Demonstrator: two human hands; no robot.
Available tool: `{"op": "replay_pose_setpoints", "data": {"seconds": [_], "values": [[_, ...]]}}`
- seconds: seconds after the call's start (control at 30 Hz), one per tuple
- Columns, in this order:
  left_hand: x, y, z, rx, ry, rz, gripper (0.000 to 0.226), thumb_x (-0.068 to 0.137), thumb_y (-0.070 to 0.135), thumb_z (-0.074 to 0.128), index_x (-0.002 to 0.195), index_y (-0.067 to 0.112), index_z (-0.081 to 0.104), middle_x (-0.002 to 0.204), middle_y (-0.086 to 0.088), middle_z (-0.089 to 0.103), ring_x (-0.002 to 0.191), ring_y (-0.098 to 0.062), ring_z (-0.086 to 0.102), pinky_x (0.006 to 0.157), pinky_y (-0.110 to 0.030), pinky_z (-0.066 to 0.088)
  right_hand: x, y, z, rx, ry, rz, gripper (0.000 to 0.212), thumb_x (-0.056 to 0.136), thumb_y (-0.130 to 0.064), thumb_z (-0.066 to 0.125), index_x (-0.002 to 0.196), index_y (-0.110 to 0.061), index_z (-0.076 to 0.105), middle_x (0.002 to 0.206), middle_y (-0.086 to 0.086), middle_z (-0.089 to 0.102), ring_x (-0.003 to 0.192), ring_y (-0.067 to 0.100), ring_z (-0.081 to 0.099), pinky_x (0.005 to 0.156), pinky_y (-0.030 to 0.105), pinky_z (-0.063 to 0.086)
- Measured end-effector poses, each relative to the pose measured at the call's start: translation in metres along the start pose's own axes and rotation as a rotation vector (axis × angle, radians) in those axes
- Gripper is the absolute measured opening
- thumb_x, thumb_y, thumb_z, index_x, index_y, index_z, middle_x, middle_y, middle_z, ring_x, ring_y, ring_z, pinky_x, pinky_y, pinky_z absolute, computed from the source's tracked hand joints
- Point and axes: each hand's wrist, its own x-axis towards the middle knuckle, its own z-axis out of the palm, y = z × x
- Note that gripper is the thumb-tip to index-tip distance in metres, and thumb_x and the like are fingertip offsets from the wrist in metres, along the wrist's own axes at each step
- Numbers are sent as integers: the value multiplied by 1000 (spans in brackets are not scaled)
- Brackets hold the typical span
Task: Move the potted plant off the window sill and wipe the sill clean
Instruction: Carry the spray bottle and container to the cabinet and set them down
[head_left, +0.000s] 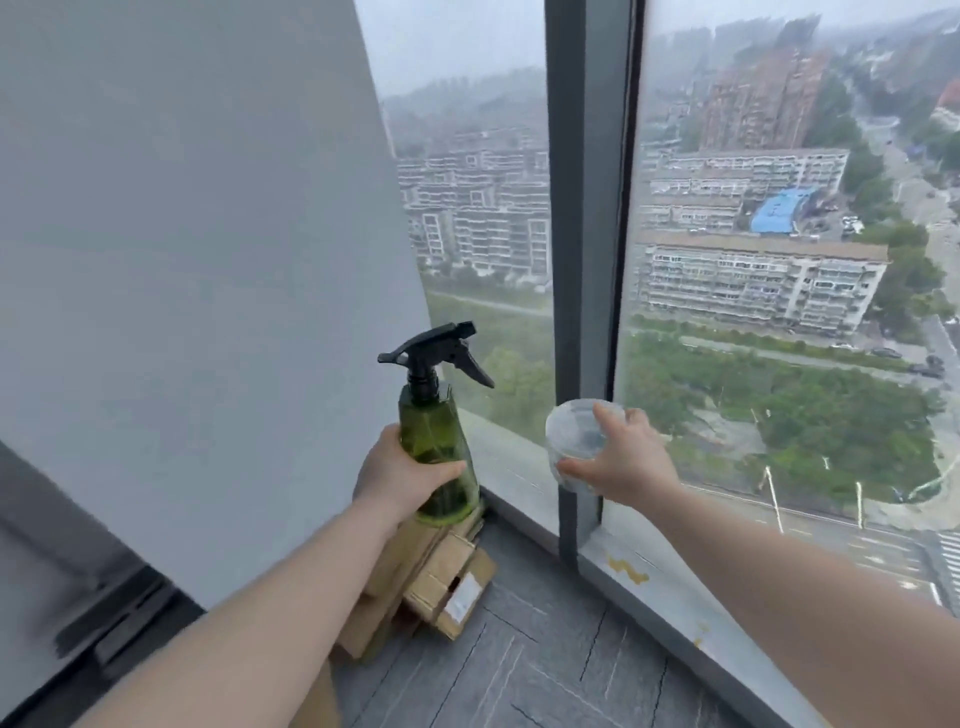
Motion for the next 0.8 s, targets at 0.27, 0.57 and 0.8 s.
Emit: {"op": "replay_pose_setpoints", "data": {"seconds": [0.27, 0.57, 0.8], "values": [[-80, -117, -188, -38, 262, -193, 70, 50, 54, 82, 109, 27, 57, 99, 10, 68, 90, -14, 64, 78, -34, 55, -68, -171, 88, -56, -159, -248, 80, 73, -56, 70, 139, -24, 36, 135, 12, 37, 124, 30, 40, 98, 41, 43], [-241, -286, -420, -74, 567, -327, 71, 49, 55, 83, 109, 28, 56, 99, 9, 67, 92, -16, 64, 80, -36, 56, -229, -402, 233, -63, -265, -512, 80, 71, -57, 71, 137, -27, 39, 129, 9, 39, 119, 31, 45, 92, 37, 45], [-386, -395, -567, -58, 833, -496, 71, 51, 46, 85, 111, 23, 54, 102, 3, 67, 94, -23, 64, 85, -40, 55, -384, -551, 336, -39, -410, -703, 93, 69, -59, 72, 147, -29, 30, 139, 9, 34, 127, 32, 40, 96, 43, 48]]}}
